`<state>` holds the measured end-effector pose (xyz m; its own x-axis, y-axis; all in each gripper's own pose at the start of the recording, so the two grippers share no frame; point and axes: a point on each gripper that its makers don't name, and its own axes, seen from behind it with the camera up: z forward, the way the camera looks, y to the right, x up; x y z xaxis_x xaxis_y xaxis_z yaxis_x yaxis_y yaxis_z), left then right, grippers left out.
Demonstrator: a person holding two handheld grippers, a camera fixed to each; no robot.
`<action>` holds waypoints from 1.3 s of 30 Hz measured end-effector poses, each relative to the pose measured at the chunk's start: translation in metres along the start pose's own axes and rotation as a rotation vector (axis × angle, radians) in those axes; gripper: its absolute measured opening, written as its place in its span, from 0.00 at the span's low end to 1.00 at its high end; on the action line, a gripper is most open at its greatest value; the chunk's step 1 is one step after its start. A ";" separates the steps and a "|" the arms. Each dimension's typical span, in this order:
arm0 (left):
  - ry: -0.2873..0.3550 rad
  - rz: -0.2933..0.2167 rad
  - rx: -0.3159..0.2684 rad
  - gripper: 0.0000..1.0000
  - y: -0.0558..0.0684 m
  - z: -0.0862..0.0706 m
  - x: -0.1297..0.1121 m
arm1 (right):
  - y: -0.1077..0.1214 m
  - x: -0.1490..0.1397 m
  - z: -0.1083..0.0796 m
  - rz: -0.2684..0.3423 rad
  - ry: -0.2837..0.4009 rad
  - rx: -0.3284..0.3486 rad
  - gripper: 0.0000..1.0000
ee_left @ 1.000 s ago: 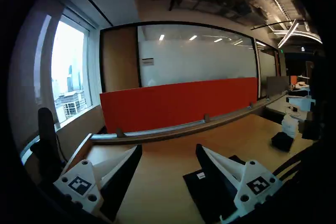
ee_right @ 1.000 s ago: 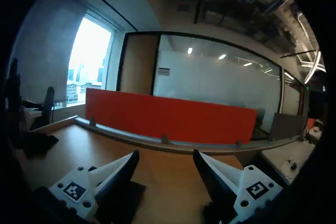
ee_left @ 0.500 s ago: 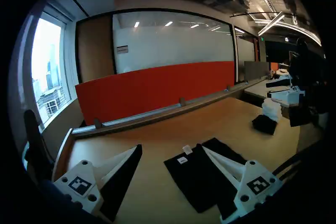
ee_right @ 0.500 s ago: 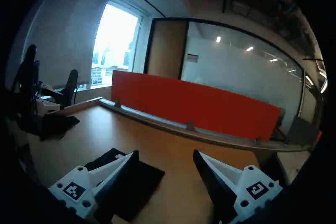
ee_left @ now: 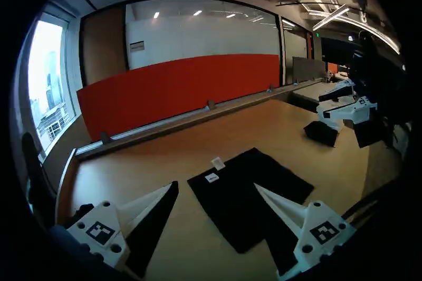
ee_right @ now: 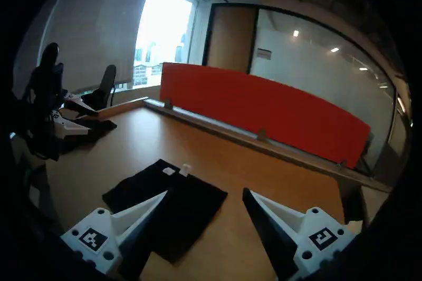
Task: Fold towel
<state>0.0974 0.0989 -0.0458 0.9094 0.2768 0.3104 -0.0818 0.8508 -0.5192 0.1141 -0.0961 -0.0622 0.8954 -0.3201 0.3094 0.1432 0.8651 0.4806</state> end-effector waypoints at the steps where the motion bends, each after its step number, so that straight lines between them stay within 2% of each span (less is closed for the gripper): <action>1: -0.009 -0.002 -0.004 0.95 0.002 0.002 -0.005 | -0.001 -0.005 0.002 0.000 -0.008 0.003 1.00; 8: -0.054 -0.007 -0.026 0.94 0.014 0.012 -0.036 | -0.010 -0.039 0.012 0.011 -0.061 0.030 1.00; 15: -0.101 -0.021 -0.048 0.95 0.026 0.024 -0.068 | -0.020 -0.073 0.024 -0.005 -0.111 0.058 1.00; 28: -0.208 -0.022 -0.096 0.95 0.045 0.043 -0.134 | -0.054 -0.141 0.047 -0.015 -0.216 0.129 1.00; 39: -0.299 -0.013 -0.131 0.95 0.057 0.054 -0.182 | -0.067 -0.189 0.062 -0.020 -0.299 0.156 1.00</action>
<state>-0.0948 0.1209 -0.0884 0.7486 0.4019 0.5273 -0.0005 0.7956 -0.6058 -0.0904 -0.1178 -0.1022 0.7264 -0.4556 0.5146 0.0730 0.7956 0.6014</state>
